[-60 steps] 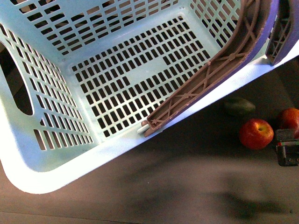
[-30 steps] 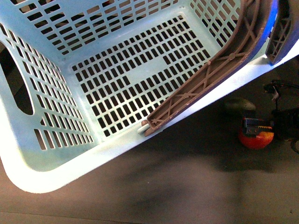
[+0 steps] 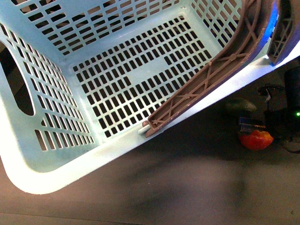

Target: Pick apple with right arm and hold basket with left

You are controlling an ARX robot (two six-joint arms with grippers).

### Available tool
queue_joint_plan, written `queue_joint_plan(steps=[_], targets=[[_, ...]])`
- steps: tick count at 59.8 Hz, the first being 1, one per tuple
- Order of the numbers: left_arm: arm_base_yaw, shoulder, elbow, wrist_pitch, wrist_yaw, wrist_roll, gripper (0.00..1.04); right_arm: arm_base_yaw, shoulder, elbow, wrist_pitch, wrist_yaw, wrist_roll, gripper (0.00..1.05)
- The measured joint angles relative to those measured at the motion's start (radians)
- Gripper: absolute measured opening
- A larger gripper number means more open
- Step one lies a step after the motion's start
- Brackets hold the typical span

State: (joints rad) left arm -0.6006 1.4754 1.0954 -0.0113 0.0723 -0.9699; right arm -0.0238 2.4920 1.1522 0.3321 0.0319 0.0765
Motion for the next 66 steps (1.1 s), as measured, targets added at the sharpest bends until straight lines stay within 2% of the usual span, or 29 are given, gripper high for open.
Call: queue_joint_plan(steps=[5, 26, 38, 49, 57, 66], targets=[[0.000, 0.000, 0.000, 0.000, 0.000, 0.000, 0.16, -0.002, -0.001, -0.001, 0.001, -0.004, 0.015, 0.80], [0.000, 0.000, 0.000, 0.000, 0.001, 0.000, 0.16, -0.051, -0.136, -0.113, 0.026, -0.026, 0.029, 0.80], [0.000, 0.000, 0.000, 0.000, 0.001, 0.000, 0.16, -0.136, -0.353, -0.200, 0.020, -0.026, 0.001, 0.80], [0.000, 0.000, 0.000, 0.000, 0.000, 0.000, 0.16, -0.206, -0.729, -0.249, -0.046, -0.106, 0.003, 0.80], [0.000, 0.000, 0.000, 0.000, 0.004, 0.000, 0.16, -0.142, -1.005, -0.203, -0.113, -0.168, 0.027, 0.80], [0.000, 0.000, 0.000, 0.000, -0.001, 0.000, 0.16, 0.031, -1.148, -0.124, -0.109, -0.161, 0.069, 0.80]])
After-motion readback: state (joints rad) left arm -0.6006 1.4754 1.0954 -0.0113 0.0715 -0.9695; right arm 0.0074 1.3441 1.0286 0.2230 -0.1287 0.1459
